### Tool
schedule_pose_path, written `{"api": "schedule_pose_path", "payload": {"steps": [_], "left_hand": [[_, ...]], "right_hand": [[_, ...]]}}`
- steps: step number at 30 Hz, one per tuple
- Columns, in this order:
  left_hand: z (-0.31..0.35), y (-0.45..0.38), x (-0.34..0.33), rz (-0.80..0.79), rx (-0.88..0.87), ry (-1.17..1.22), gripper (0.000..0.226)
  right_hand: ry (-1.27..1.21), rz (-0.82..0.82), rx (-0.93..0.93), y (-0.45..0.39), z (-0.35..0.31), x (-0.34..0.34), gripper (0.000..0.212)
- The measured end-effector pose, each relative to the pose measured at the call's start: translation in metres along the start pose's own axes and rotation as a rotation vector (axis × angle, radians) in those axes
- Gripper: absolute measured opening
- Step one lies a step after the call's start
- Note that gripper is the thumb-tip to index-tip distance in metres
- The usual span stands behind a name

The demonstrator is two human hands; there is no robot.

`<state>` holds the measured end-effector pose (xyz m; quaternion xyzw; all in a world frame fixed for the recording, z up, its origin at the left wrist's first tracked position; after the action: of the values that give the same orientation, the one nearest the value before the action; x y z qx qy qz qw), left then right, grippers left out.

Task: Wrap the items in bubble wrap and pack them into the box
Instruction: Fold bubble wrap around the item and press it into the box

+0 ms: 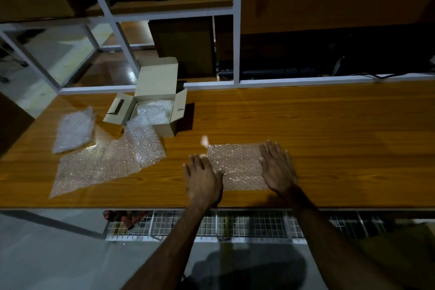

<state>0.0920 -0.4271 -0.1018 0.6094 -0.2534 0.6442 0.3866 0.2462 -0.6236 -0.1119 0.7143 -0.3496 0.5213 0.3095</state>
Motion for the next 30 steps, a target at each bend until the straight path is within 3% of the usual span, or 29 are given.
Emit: {"api": "schedule_pose_path", "payload": {"steps": [3, 7, 10, 15, 17, 19, 23, 25, 28, 30], "left_hand": [[-0.009, 0.006, 0.004, 0.129, 0.159, 0.109, 0.066], [-0.005, 0.002, 0.012, 0.118, 0.295, 0.253, 0.023], [-0.003, -0.004, 0.012, 0.145, 0.343, 0.379, 0.01], [0.015, 0.011, 0.04, 0.306, 0.086, 0.829, 0.014], [0.032, 0.02, 0.052, 0.358, -0.08, 0.889, 0.01], [0.051, 0.028, 0.05, 0.308, -0.24, 0.881, 0.004], [0.081, 0.042, 0.019, 0.138, -0.502, 0.81, 0.016], [0.088, 0.048, 0.008, -0.007, -0.528, 0.796, 0.037], [0.09, 0.058, -0.003, -0.19, -0.55, 0.637, 0.081], [0.087, 0.062, -0.003, -0.222, -0.543, 0.671, 0.081]], "right_hand": [[-0.117, 0.05, -0.043, 0.003, 0.011, 0.004, 0.055], [-0.234, 0.106, -0.119, 0.015, 0.022, 0.005, 0.059], [-0.35, 0.118, -0.136, 0.023, 0.021, 0.01, 0.049], [-0.34, 0.085, -0.102, 0.037, 0.02, 0.003, 0.05], [-0.318, 0.098, -0.107, 0.04, 0.016, 0.0, 0.051], [-0.295, 0.117, -0.122, 0.041, 0.013, 0.0, 0.052], [-0.317, 0.122, -0.105, 0.04, 0.013, 0.001, 0.053], [-0.346, 0.118, -0.095, 0.042, 0.013, 0.003, 0.056], [-0.398, 0.122, -0.091, 0.044, 0.014, 0.005, 0.043], [-0.489, 0.137, -0.107, 0.044, 0.014, 0.01, 0.043]]}}
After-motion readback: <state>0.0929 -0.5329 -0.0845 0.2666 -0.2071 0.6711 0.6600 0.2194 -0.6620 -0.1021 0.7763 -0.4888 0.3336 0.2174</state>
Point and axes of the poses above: each hand's wrist, its own y-axis away from the middle knuckle, its own x-axis out of the back of the hand, z = x × y, the point moved 3 cm from there along -y, towards the middle knuckle, and after that the axes turned 1 degree about y, right-handed, at the moved point
